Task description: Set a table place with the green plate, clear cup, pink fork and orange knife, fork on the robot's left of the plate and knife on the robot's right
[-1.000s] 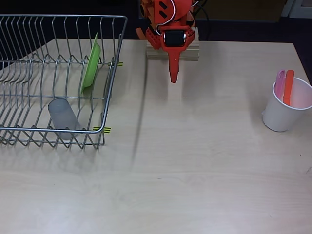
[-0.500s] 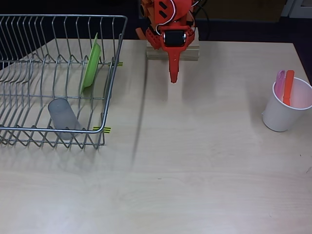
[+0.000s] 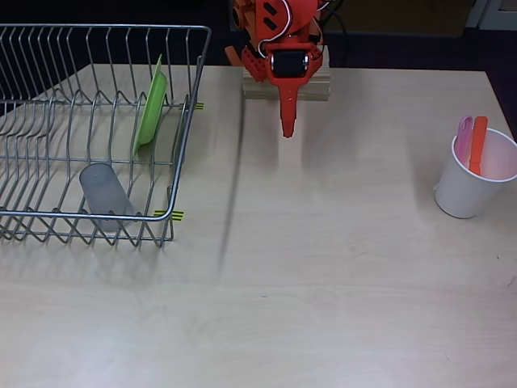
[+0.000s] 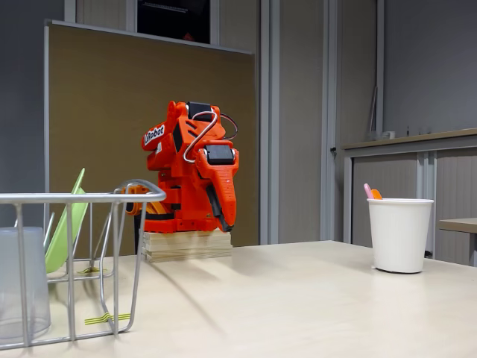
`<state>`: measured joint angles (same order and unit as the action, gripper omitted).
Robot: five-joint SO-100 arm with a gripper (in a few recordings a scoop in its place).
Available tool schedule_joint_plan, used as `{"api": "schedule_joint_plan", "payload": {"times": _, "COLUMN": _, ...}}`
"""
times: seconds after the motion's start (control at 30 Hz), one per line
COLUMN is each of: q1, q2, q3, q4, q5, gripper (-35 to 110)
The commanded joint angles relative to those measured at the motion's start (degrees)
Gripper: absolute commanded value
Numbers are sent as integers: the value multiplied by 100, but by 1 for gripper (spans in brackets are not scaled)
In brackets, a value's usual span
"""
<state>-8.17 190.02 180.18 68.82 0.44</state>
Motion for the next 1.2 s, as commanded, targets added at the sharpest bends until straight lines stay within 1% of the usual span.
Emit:
{"api": "schedule_joint_plan", "payload": {"times": 0.0, "q1": -62, "q2": 44, "q3": -18, "q4": 79, "q5": -114, "gripper": 0}}
{"api": "schedule_joint_plan", "payload": {"times": 0.2, "q1": -132, "q2": 18, "q3": -18, "q4": 79, "q5": -158, "gripper": 0}}
{"api": "schedule_joint_plan", "payload": {"times": 0.3, "q1": -281, "q2": 79, "q3": -290, "q4": 176, "q5": -1336, "gripper": 0}}
{"api": "schedule_joint_plan", "payload": {"times": 0.37, "q1": -369, "q2": 97, "q3": -791, "q4": 343, "q5": -1529, "gripper": 0}}
{"api": "schedule_joint_plan", "payload": {"times": 0.47, "q1": -483, "q2": -88, "q3": -1740, "q4": 712, "q5": -1450, "gripper": 0}}
{"api": "schedule_joint_plan", "payload": {"times": 0.57, "q1": -492, "q2": -1037, "q3": -2883, "q4": 932, "q5": -1468, "gripper": 0}}
{"api": "schedule_joint_plan", "payload": {"times": 0.7, "q1": -246, "q2": -2558, "q3": -4307, "q4": 1160, "q5": -1819, "gripper": 0}}
{"api": "schedule_joint_plan", "payload": {"times": 0.8, "q1": 53, "q2": -3560, "q3": -5212, "q4": 1397, "q5": -2294, "gripper": 0}}
{"api": "schedule_joint_plan", "payload": {"times": 0.97, "q1": 519, "q2": -4992, "q3": -6451, "q4": 1450, "q5": -3199, "gripper": 1}}
{"api": "schedule_joint_plan", "payload": {"times": 1.0, "q1": 598, "q2": -5229, "q3": -6680, "q4": 1485, "q5": -3190, "gripper": 1}}
{"api": "schedule_joint_plan", "payload": {"times": 1.1, "q1": 791, "q2": -5739, "q3": -7119, "q4": 1415, "q5": -2663, "gripper": 0}}
{"api": "schedule_joint_plan", "payload": {"times": 1.13, "q1": 879, "q2": -5845, "q3": -7207, "q4": 1380, "q5": -1846, "gripper": 0}}
{"api": "schedule_joint_plan", "payload": {"times": 1.17, "q1": 993, "q2": -5977, "q3": -7339, "q4": 1459, "q5": -466, "gripper": 0}}
